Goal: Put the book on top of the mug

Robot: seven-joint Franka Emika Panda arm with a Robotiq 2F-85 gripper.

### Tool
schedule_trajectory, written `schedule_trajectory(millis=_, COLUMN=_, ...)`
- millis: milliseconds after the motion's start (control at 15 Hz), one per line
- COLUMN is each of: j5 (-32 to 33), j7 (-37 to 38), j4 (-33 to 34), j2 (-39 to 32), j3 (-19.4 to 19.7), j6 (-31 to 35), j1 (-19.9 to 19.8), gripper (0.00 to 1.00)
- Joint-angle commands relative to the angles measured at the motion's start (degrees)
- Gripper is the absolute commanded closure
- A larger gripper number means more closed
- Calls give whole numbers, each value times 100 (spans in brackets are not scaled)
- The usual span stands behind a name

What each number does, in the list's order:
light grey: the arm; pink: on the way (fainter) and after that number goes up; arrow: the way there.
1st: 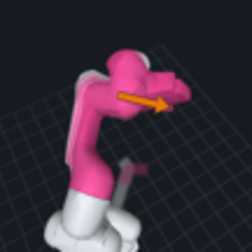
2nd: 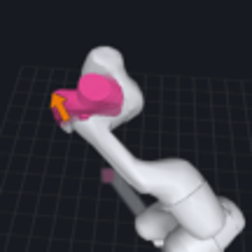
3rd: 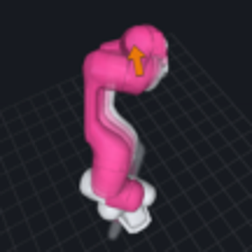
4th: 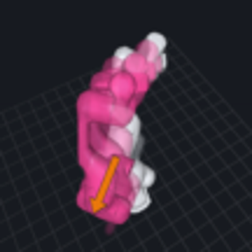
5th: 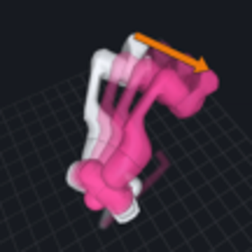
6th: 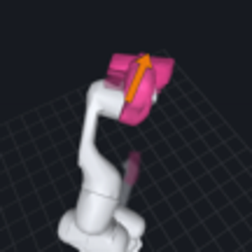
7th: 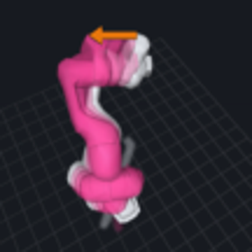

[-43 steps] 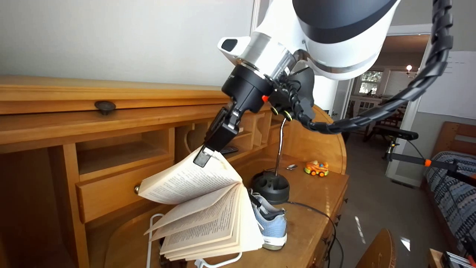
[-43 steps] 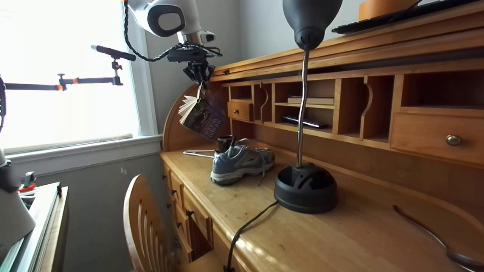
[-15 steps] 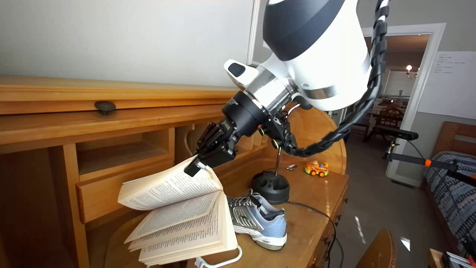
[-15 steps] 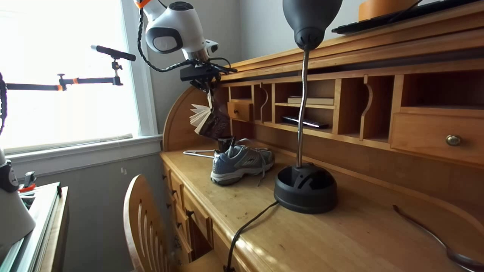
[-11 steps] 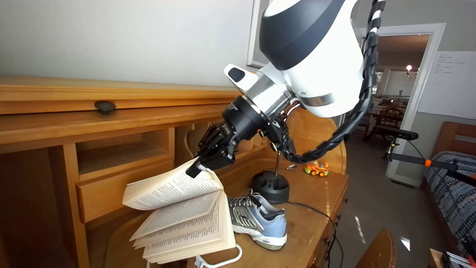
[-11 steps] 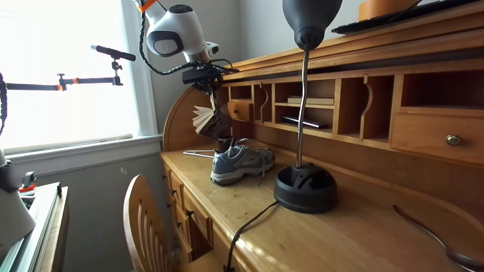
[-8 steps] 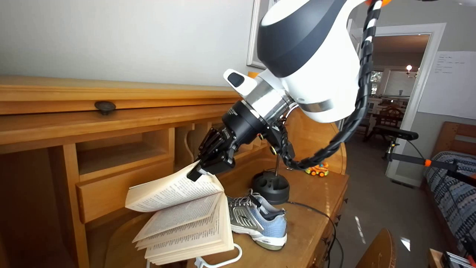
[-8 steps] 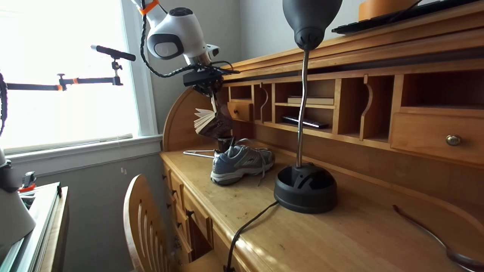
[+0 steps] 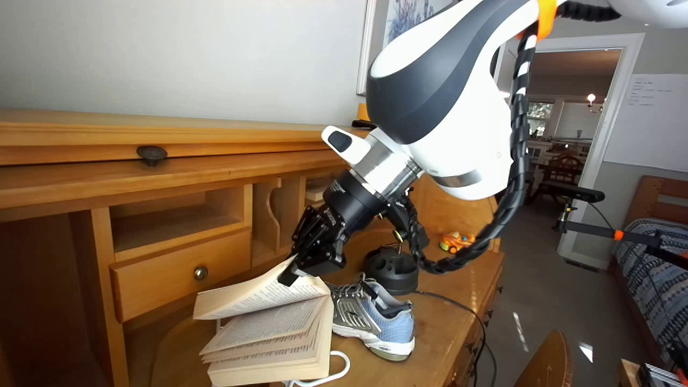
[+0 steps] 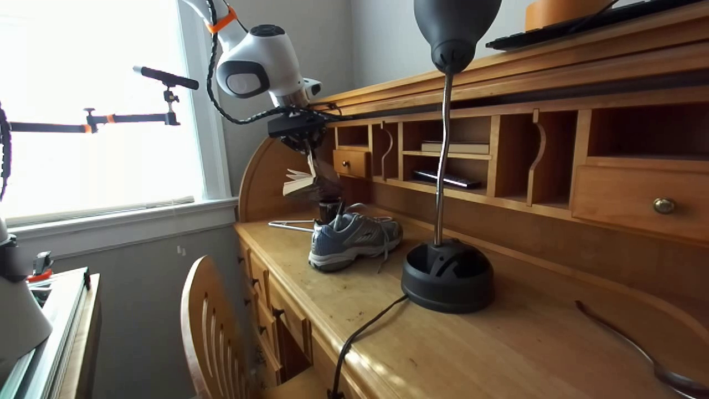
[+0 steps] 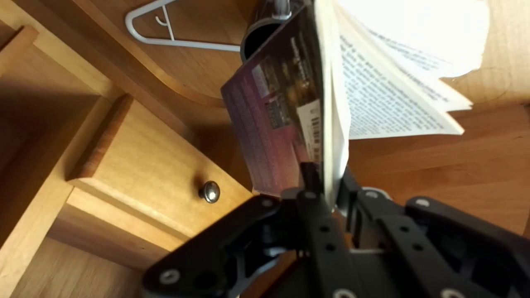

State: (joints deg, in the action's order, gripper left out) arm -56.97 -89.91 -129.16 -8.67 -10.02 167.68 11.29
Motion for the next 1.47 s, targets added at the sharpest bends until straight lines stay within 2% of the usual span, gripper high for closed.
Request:
schedule_trajectory(millis=0, j5=80, j7=-24, j4=-129, j2=-47, j3=8, j6=199, j1=36, gripper=96)
schedule_trajectory(millis=733, j5=-1, j7=-52, j4=-230, j2=-176, j3=9, j6=334, j1=16, gripper=96)
schedule_trajectory(millis=1400, j5=83, j7=-22, j4=-17, j2=-548, j3=-14, j6=363, j1=57, gripper=96)
